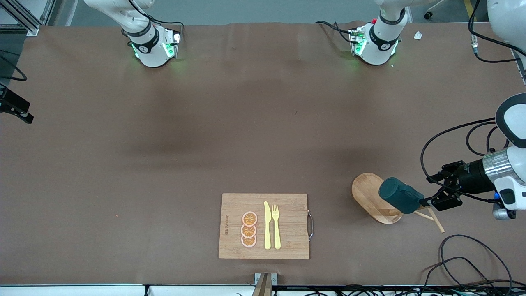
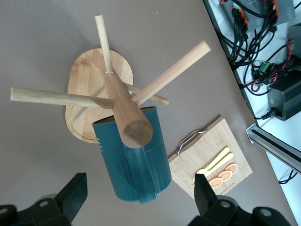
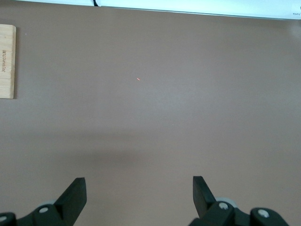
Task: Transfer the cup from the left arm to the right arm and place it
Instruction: 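Close the left gripper around the teal cup body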
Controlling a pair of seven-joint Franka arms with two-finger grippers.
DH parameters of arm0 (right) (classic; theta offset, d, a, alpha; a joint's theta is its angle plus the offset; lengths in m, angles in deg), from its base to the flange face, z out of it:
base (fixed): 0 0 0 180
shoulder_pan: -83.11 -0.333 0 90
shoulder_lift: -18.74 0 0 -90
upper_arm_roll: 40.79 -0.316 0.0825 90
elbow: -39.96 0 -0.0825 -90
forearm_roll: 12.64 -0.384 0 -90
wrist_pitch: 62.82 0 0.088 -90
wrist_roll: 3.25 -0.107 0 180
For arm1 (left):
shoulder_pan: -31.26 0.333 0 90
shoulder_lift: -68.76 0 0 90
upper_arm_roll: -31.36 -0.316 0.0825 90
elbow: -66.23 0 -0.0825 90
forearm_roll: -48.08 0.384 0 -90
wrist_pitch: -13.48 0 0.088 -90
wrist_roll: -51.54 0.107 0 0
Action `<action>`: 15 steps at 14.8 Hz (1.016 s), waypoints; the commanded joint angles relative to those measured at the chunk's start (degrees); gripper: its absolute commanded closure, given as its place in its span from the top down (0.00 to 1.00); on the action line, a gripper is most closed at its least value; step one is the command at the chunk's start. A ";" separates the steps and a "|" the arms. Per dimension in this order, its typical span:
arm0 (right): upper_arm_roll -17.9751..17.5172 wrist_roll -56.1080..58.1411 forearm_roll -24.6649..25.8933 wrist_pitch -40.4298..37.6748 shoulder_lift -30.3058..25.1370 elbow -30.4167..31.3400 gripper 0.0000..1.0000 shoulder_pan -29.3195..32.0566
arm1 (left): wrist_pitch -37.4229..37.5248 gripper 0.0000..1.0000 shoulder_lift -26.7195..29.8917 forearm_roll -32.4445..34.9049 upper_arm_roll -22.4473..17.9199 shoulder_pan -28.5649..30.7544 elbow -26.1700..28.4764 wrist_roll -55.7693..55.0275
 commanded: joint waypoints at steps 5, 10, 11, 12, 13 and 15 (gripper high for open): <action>-0.82 -0.24 0.08 -0.55 0.37 -0.80 1.00 1.17 | -0.04 1.00 -3.36 -0.88 -0.06 -1.72 -1.41 -2.91; -0.82 -0.24 -0.01 -0.46 0.37 -0.71 1.00 1.17 | -1.09 1.00 -4.85 -0.96 0.20 -1.81 -1.24 -2.91; -0.82 -0.24 -0.01 -0.46 0.37 -0.71 1.00 1.17 | -1.18 1.00 -5.20 -1.05 0.38 -1.72 -1.24 -2.91; -0.82 -0.24 -0.01 -0.55 0.37 -0.71 1.00 1.17 | -1.18 1.00 -5.47 -1.05 0.38 -1.72 -1.32 -2.91; -0.82 -0.24 -0.01 -0.47 0.37 -0.71 1.00 1.17 | -1.53 1.00 -5.73 -1.05 0.38 -1.81 -1.32 -2.91; -0.82 -0.23 -0.01 -0.46 0.37 -0.71 1.00 1.26 | -2.06 1.00 -6.17 -2.53 0.38 -1.81 -1.24 -2.82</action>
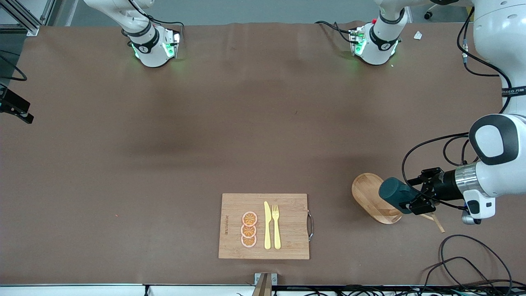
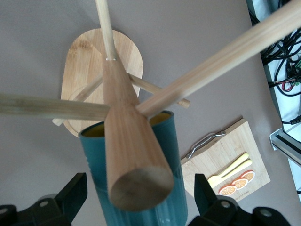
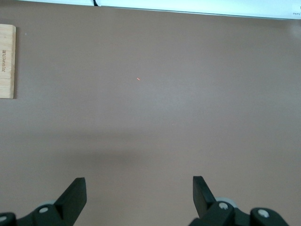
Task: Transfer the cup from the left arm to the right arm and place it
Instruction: 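Close the left gripper around the teal cup body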
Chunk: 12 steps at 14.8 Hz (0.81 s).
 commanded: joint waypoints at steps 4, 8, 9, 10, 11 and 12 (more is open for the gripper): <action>-0.84 -0.23 -0.01 -0.45 0.34 -0.71 1.00 1.17 | -0.62 1.00 -1.56 -3.19 0.12 0.01 -1.18 -0.62; -0.84 -0.23 -0.01 -0.45 0.34 -0.71 1.00 1.26 | -0.62 1.00 -1.83 -3.19 0.12 0.01 -1.00 -0.79; -0.84 -0.15 -0.01 -0.45 0.34 -0.71 1.00 1.26 | -0.62 0.98 -2.17 -3.19 0.12 0.01 -1.00 -0.79; -0.84 -0.15 -0.01 -0.45 0.34 -0.71 1.00 1.26 | -0.62 0.91 -2.18 -3.28 0.12 0.10 -1.00 -0.88; -0.84 -0.15 -0.01 -0.45 0.43 -0.71 1.00 1.26 | -0.62 0.82 -2.18 -3.28 0.12 0.01 -1.00 -0.97; -0.84 -0.06 -0.01 -0.45 0.43 -0.62 1.00 1.34 | -0.62 0.76 -2.18 -3.28 0.12 0.10 -1.00 -0.97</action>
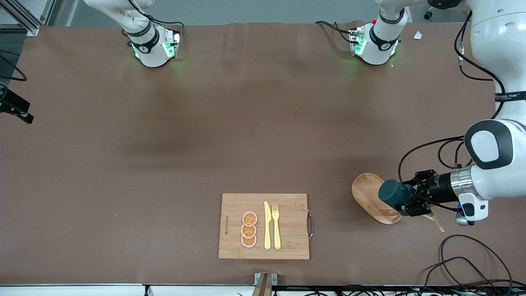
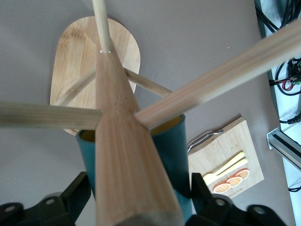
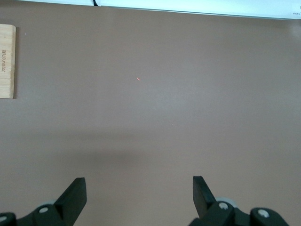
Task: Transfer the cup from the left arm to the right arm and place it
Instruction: 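Close the left gripper around the teal cup body, then lift the teal cup off the stand and carry it toward the table middle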
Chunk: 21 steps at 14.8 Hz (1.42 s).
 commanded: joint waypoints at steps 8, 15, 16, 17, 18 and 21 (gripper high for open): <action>-0.85 0.12 -0.10 -0.36 0.41 -0.62 1.00 1.52 | 3.35 0.67 3.42 0.55 0.04 -1.01 -1.10 -3.42; -0.85 0.47 -0.10 -0.45 0.49 -0.53 1.00 2.05 | 3.89 0.67 7.29 10.12 0.04 -14.09 -1.37 -24.13; -0.85 0.47 -0.10 -0.45 0.49 -0.53 1.00 2.13 | 3.45 0.67 7.12 12.57 -0.05 -16.46 -1.45 -26.77; -0.85 0.47 -0.10 -0.45 0.49 -0.53 1.00 2.05 | 2.58 0.67 6.85 15.55 -0.05 -18.57 -1.45 -28.98; -0.85 0.47 -0.10 -0.53 0.49 -0.53 1.00 2.05 | 1.44 0.67 6.50 18.63 0.04 -21.20 -1.45 -32.04; -0.85 0.38 -0.10 -0.71 0.49 -0.36 1.00 2.05 | -0.15 0.67 4.05 31.18 0.04 -28.32 -1.37 -34.18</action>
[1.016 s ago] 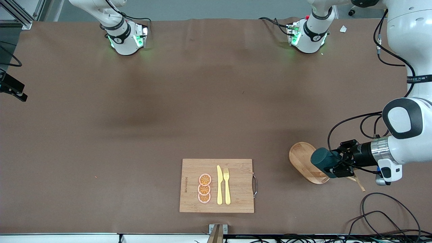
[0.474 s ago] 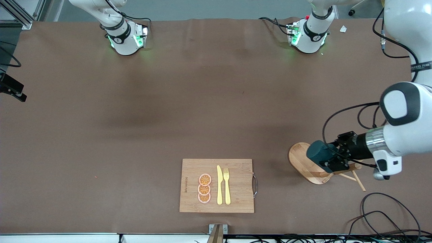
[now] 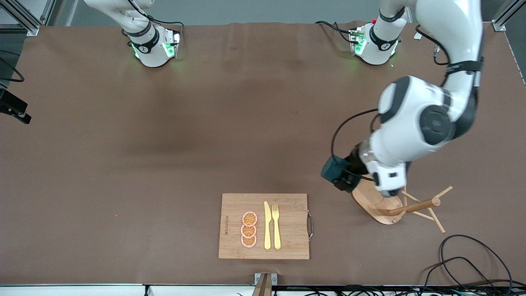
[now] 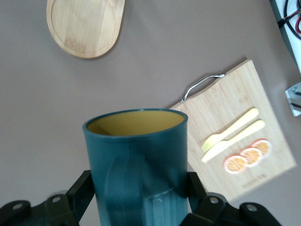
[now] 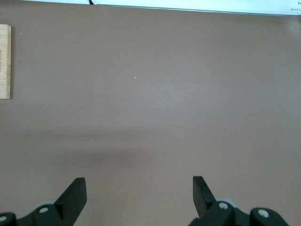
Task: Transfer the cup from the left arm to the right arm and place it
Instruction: 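Lift the teal cup off the stand and carry it toward the table middle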
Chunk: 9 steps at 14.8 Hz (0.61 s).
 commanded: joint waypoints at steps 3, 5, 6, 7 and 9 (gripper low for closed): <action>-0.95 0.45 -0.10 -0.43 0.40 -0.37 1.00 1.54 | -1.28 0.67 -4.96 20.76 -1.09 -11.62 -0.09 -4.45; -0.95 0.54 -0.18 -0.43 0.66 -0.28 1.00 1.63 | -1.28 0.67 -6.55 26.67 -0.83 -14.44 0.08 -7.36; -0.95 0.54 -0.18 -0.51 0.66 -0.28 1.00 1.63 | -1.28 0.67 -7.68 28.52 -1.00 -15.84 0.08 -8.33; -0.95 0.45 -0.18 -0.51 0.66 -0.11 1.00 1.72 | -1.28 0.67 -9.00 31.33 -1.18 -18.21 0.00 -9.73; -0.95 0.45 -0.18 -0.34 0.92 -0.19 1.00 2.16 | -1.28 0.67 -10.94 38.70 -1.01 -20.94 0.17 -14.03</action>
